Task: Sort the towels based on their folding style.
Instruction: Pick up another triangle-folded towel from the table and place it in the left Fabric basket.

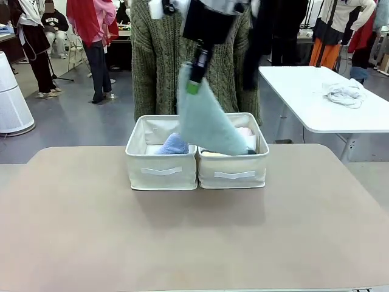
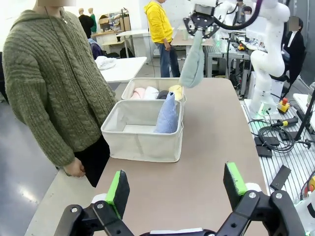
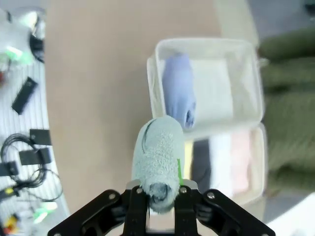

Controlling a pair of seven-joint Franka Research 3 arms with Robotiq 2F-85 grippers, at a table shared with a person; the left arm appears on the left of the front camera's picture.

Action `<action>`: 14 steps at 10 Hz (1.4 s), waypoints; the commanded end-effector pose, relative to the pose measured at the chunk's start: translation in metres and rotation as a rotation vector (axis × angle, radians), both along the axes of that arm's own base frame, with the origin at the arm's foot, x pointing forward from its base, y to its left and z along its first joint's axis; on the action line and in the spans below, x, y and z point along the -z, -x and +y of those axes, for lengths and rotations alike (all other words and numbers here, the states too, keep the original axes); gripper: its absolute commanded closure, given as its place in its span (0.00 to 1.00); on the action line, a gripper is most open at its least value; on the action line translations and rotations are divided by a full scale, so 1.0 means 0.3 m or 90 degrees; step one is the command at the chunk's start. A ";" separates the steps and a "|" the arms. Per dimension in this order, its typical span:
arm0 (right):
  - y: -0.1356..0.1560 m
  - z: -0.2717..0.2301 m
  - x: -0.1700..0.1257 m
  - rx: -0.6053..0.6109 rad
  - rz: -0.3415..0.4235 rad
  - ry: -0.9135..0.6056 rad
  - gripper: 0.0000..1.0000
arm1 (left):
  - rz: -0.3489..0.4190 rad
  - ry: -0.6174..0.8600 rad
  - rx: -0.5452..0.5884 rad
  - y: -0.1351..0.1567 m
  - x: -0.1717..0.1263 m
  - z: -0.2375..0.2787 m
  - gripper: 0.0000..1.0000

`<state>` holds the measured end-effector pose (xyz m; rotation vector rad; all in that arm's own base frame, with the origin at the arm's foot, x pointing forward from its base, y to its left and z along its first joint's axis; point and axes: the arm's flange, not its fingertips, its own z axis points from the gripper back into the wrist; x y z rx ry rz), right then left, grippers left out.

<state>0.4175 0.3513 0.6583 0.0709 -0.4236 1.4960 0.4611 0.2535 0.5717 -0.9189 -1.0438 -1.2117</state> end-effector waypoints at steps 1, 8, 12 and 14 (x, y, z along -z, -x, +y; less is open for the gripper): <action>-0.137 0.100 -0.066 -0.104 0.006 0.022 0.82 | -0.001 -0.002 -0.007 0.007 0.000 -0.002 0.00; -0.172 0.252 -0.074 -0.154 -0.014 0.070 0.82 | -0.001 -0.002 -0.007 0.007 0.000 -0.002 0.00; -0.186 0.274 -0.077 -0.150 -0.008 0.082 0.82 | -0.001 -0.002 -0.007 0.007 0.000 -0.002 0.00; -0.177 0.247 -0.116 -0.184 -0.087 0.060 0.82 | -0.001 -0.002 -0.007 0.007 0.000 -0.002 0.00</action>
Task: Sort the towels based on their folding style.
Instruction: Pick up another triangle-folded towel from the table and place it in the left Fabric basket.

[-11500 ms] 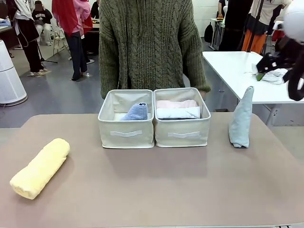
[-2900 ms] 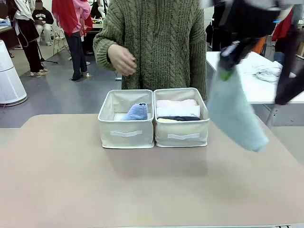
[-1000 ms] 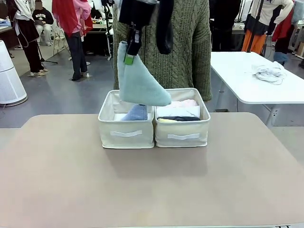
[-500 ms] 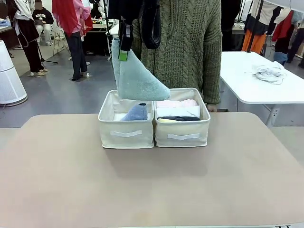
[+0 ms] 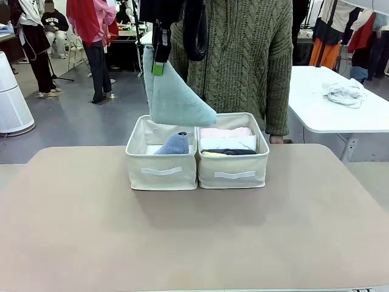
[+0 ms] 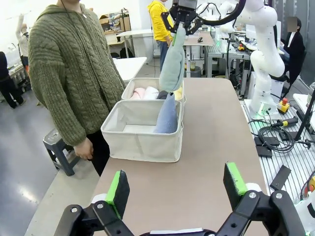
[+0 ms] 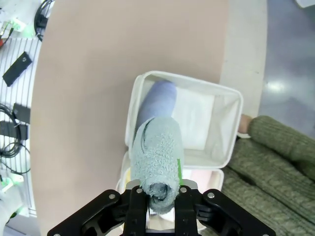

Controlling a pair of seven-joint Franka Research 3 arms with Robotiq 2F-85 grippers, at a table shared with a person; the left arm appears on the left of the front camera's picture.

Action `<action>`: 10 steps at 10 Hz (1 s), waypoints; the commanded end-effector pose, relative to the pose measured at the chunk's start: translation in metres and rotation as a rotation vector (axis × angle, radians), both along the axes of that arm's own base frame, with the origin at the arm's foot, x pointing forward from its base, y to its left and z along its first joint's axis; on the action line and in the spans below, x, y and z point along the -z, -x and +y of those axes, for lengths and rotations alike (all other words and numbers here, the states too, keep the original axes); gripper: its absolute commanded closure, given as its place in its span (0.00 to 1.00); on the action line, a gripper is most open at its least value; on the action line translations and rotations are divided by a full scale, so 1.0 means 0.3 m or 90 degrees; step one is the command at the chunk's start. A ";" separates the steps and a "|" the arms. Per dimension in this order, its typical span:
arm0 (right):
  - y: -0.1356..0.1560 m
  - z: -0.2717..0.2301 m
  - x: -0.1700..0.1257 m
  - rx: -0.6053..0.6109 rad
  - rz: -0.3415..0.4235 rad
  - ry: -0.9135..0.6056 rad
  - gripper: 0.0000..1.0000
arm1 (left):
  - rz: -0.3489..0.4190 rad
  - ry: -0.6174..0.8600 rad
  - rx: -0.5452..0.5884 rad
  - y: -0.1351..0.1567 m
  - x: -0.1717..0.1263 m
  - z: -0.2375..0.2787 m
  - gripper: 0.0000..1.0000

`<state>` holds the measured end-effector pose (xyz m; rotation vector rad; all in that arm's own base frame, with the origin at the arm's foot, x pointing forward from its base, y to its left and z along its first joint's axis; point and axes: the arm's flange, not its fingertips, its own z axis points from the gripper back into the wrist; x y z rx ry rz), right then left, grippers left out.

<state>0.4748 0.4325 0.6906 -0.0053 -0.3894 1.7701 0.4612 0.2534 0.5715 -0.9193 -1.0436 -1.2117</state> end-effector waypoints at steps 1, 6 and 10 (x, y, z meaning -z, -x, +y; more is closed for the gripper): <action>-0.004 -0.016 -0.013 -0.031 -0.060 -0.020 0.82 | -0.001 -0.002 -0.007 0.008 0.000 -0.002 0.00; -0.172 -0.036 0.034 -0.054 -0.055 -0.125 0.82 | -0.001 -0.002 -0.007 0.008 0.000 -0.002 0.00; -0.288 -0.057 0.112 -0.016 -0.007 -0.178 0.82 | -0.001 -0.002 -0.007 0.008 0.000 -0.002 0.00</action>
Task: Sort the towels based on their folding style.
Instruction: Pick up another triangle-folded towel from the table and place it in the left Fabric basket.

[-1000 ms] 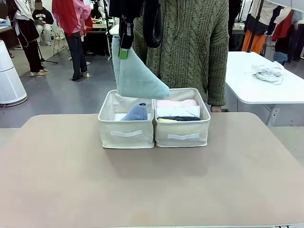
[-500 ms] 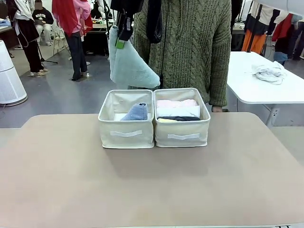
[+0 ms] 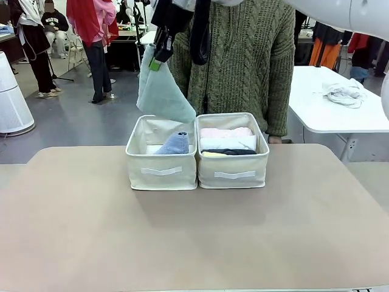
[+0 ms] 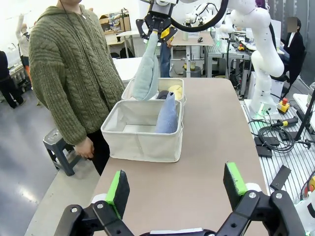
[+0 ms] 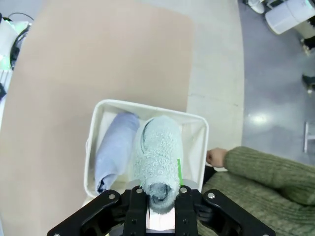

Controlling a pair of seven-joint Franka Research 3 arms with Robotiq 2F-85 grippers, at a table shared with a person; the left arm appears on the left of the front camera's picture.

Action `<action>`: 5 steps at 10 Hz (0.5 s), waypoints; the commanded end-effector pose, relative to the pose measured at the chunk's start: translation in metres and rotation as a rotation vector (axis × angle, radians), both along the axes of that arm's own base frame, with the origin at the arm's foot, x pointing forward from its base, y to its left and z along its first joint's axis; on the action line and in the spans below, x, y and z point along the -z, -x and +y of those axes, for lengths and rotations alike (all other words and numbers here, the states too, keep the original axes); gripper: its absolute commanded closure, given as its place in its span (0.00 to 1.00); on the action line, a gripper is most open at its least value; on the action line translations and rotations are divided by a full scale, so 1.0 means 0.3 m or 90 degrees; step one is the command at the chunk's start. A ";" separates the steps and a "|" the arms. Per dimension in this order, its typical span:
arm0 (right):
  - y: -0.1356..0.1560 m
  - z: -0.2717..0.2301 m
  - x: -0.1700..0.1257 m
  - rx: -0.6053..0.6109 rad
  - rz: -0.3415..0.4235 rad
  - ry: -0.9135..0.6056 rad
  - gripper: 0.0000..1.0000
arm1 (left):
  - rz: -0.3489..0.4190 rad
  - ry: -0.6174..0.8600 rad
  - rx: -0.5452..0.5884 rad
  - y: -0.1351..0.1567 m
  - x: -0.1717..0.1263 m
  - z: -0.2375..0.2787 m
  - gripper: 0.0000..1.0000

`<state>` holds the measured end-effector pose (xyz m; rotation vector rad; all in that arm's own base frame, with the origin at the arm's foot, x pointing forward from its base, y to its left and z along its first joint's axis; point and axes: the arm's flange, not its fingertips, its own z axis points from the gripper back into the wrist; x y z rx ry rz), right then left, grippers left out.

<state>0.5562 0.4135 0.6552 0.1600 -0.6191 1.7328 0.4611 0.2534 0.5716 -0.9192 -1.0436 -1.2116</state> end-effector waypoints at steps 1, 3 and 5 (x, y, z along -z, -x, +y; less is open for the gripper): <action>-0.039 0.018 0.028 -0.002 0.011 -0.011 0.82 | -0.001 -0.002 -0.007 0.008 0.000 -0.002 0.00; -0.077 0.047 0.081 -0.003 0.018 -0.011 0.82 | -0.001 -0.002 -0.007 0.008 0.000 -0.002 0.00; -0.106 0.067 0.138 0.005 0.031 -0.014 0.82 | -0.001 -0.002 -0.007 0.008 0.000 -0.002 0.00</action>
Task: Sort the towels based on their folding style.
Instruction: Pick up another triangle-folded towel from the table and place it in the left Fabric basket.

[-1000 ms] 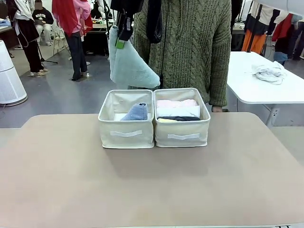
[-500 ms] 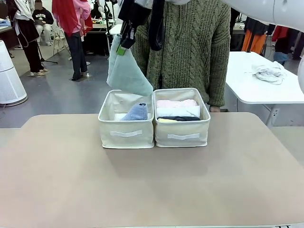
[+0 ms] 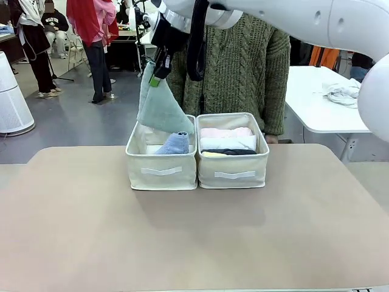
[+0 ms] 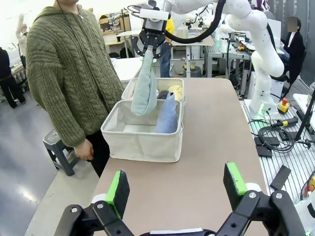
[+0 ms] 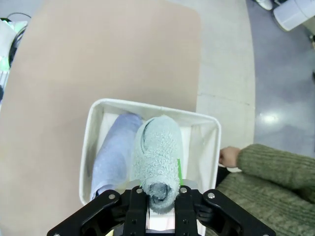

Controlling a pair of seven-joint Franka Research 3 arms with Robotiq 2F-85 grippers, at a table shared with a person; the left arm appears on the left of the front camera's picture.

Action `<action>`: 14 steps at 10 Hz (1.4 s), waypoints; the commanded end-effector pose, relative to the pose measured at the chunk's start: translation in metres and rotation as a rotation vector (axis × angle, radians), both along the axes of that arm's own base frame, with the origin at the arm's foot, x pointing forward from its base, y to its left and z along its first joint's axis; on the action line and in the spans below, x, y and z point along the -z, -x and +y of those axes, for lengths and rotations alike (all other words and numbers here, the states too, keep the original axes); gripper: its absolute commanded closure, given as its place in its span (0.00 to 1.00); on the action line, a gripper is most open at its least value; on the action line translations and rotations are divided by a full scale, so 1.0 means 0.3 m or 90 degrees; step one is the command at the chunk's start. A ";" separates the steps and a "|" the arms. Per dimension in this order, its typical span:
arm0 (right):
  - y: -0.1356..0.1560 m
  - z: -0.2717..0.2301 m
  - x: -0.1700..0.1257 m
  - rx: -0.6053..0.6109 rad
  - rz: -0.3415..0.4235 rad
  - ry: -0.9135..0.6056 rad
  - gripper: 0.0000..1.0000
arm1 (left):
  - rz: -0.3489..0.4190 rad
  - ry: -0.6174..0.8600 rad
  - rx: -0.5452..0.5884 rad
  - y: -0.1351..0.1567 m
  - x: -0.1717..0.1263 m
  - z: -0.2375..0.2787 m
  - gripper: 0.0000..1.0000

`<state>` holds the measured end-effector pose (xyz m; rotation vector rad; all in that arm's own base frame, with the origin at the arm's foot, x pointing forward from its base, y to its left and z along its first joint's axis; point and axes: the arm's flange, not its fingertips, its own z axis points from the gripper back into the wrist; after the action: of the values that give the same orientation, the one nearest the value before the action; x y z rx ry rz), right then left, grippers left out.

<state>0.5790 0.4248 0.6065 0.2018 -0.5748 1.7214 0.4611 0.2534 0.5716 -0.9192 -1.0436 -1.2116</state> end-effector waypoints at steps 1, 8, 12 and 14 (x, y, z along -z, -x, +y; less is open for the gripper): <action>-0.043 0.034 -0.001 0.009 0.005 -0.015 0.82 | -0.001 -0.002 -0.007 0.008 0.000 -0.002 0.00; -0.097 0.074 0.163 0.006 0.065 0.023 0.82 | -0.001 -0.002 -0.007 0.008 0.000 -0.002 0.00; -0.144 0.106 0.253 -0.001 0.093 0.037 0.82 | -0.001 -0.002 -0.007 0.008 0.000 -0.002 0.00; -0.170 0.120 0.309 -0.002 0.105 0.043 0.82 | -0.001 -0.002 -0.007 0.008 0.000 -0.002 0.00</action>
<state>0.6131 0.4473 0.5079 0.3057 -0.4203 1.7175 0.4611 0.2534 0.5716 -0.9193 -1.0436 -1.2116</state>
